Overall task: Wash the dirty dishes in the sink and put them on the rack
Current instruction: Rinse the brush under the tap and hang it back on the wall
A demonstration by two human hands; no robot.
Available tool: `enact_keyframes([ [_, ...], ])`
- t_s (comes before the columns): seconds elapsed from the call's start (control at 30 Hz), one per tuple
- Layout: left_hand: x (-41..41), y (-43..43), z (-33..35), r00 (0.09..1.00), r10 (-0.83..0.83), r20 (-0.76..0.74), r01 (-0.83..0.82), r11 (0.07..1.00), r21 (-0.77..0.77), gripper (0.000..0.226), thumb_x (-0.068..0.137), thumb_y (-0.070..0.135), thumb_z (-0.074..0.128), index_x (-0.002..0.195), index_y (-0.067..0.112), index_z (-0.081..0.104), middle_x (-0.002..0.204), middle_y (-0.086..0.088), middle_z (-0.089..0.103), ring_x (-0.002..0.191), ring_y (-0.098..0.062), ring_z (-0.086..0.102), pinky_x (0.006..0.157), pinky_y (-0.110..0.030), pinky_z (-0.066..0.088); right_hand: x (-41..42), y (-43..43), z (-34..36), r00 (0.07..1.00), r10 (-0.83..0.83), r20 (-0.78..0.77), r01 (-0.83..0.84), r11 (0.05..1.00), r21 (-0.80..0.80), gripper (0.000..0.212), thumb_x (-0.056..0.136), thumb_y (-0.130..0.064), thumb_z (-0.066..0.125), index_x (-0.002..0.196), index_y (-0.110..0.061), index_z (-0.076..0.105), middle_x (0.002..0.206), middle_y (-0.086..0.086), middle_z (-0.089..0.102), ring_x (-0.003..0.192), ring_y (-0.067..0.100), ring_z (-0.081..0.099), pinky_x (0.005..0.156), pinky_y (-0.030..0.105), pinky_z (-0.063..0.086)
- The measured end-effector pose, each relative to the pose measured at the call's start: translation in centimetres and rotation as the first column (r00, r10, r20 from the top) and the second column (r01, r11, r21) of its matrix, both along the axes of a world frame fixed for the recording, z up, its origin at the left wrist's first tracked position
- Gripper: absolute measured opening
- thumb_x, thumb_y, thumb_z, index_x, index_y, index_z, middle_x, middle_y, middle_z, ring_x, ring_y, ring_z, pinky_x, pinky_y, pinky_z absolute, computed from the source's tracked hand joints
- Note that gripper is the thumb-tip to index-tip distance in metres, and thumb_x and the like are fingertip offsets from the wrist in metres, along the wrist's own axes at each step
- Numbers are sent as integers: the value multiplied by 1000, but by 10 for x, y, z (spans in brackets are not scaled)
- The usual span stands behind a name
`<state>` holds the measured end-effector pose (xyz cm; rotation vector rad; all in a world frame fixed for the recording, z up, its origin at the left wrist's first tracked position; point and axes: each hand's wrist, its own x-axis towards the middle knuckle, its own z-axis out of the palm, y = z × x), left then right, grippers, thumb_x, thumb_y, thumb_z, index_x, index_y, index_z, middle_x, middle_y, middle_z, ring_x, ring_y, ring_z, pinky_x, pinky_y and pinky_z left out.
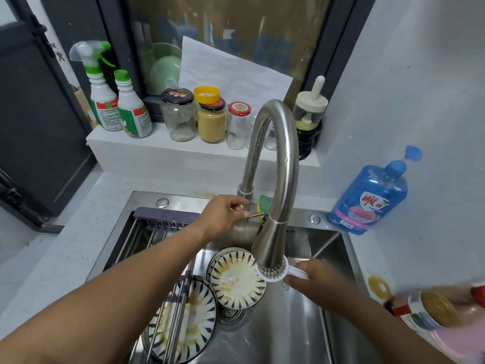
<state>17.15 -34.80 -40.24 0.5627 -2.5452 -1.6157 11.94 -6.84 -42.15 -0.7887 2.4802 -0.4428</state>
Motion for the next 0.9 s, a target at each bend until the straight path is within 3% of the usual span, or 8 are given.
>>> enact_keyframes([
  [0.1,-17,5,9,984,-178,30,181,977,-117,24,94,14,70,117,17,74,118,-5,69,103,-22,67,94,-30,55,-3,6,-5,998,58,-13,-58,998,22,40,88,-56,63,75,-18,67,67,-5,63,65,9,61,62,29,47],
  [0.17,-27,14,16,959,-272,76,282,942,-182,8,95,6,63,102,4,69,110,-4,71,106,-25,64,95,-38,52,-2,7,-6,996,86,-32,-84,995,58,40,88,-58,63,71,-21,62,66,-9,58,66,7,58,64,28,46],
  [0.27,-39,19,18,930,-350,110,366,902,-228,11,98,7,61,96,4,71,81,7,67,88,-19,66,76,-20,50,4,8,-6,992,118,-36,-113,987,111,46,90,-59,63,63,-23,51,59,-6,51,57,4,51,55,19,36],
  [0.4,-47,15,14,926,-352,135,375,898,-231,19,97,6,62,78,9,63,74,10,65,76,-8,64,57,-5,38,4,10,-5,995,96,-6,-95,990,103,47,89,-59,63,61,-24,50,58,-11,55,54,2,50,53,20,34],
  [0.47,-47,12,13,923,-361,133,382,898,-219,33,96,7,63,67,20,60,70,11,62,60,-7,58,57,-4,39,2,9,-3,997,80,6,-80,991,109,47,89,-56,65,61,-22,49,59,-22,57,54,4,49,52,20,33],
  [0.53,-47,11,12,926,-359,121,377,904,-203,36,96,9,64,69,32,59,70,18,58,62,3,54,62,-9,40,0,7,0,997,79,6,-79,991,107,45,89,-54,66,62,-22,51,61,-16,57,55,4,50,53,19,33],
  [0.7,-48,12,12,934,-336,123,355,914,-195,39,96,8,64,65,30,56,68,13,58,58,4,51,53,-4,37,-2,-1,8,997,66,51,-71,993,95,40,88,-54,68,66,-23,57,62,-5,54,56,4,50,58,25,38],
  [0.9,-49,11,6,944,-321,81,330,928,-173,34,94,9,68,67,28,61,68,8,62,52,8,54,54,-4,39,11,-13,24,991,87,98,-94,993,68,41,90,-49,71,65,-22,52,58,-6,49,48,-1,48,50,14,38],
])
